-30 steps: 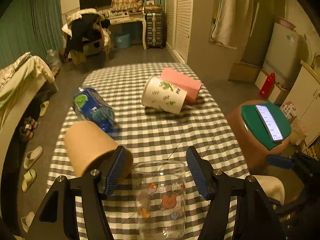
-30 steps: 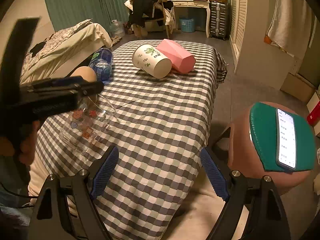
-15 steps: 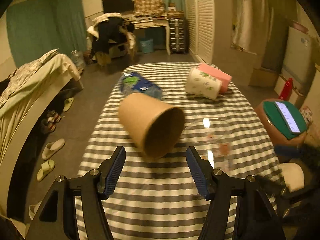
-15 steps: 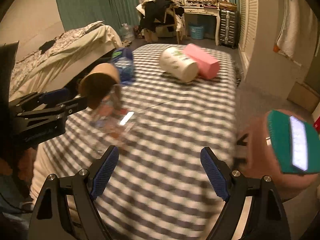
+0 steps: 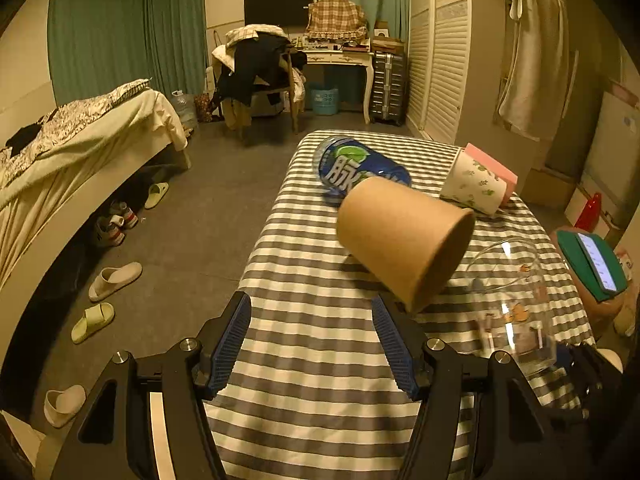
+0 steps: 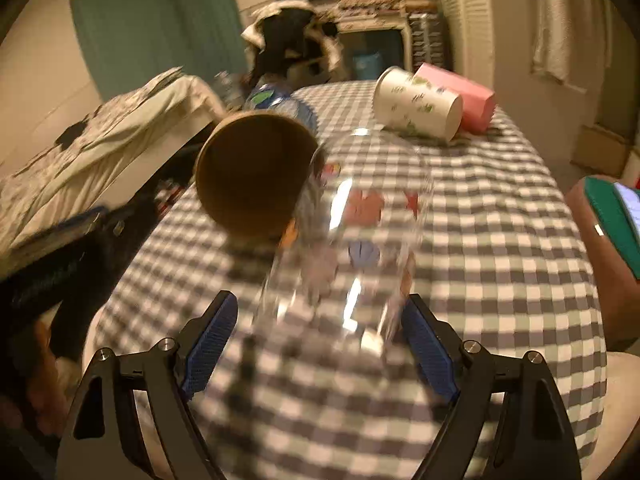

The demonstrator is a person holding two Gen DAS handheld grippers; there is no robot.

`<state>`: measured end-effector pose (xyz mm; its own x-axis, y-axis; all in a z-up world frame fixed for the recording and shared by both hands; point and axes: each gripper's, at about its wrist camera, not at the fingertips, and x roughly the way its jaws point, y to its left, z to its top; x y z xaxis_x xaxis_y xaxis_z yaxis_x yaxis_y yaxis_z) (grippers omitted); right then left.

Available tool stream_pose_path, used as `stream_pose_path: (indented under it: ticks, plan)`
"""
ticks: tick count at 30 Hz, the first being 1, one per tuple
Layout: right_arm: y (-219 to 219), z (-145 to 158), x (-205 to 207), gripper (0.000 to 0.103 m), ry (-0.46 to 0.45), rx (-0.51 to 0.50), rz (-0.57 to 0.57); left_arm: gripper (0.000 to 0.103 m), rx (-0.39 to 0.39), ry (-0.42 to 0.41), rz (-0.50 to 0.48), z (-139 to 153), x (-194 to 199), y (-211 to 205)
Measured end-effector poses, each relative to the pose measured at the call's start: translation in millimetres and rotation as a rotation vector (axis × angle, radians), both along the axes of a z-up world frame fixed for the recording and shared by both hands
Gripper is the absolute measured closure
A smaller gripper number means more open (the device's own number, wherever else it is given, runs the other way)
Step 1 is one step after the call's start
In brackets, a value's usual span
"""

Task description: Flip cup upside down

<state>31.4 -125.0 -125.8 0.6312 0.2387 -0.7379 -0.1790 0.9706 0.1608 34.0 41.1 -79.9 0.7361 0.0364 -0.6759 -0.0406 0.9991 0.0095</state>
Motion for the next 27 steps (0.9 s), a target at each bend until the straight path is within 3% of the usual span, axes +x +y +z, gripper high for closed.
stream_pose_path:
  ticks: [2, 3, 16, 23, 27]
  plan:
    - [1.1, -1.8, 5.6, 0.025, 0.01, -0.017, -0.027, 0.037, -0.004, -0.006, -0.004, -2.0, -0.3, 5.9]
    - [0.3, -0.2, 6.2, 0.037, 0.011, -0.033, -0.039, 0.037, -0.007, -0.008, -0.005, -2.2, -0.1, 8.0]
    - [-19.6, 76.5, 7.4, 0.039, -0.014, -0.168, 0.052, 0.037, -0.1, -0.037, -0.024, -0.3, 6.8, 17.3]
    - [-17.7, 67.8, 21.7, 0.04, 0.016, -0.132, 0.059, 0.037, -0.092, -0.027, -0.027, -4.4, 8.3, 18.6]
    - [-19.2, 63.6, 23.5, 0.04, -0.045, -0.107, 0.068, 0.037, -0.099, -0.013, -0.02, -8.1, 12.6, 19.9]
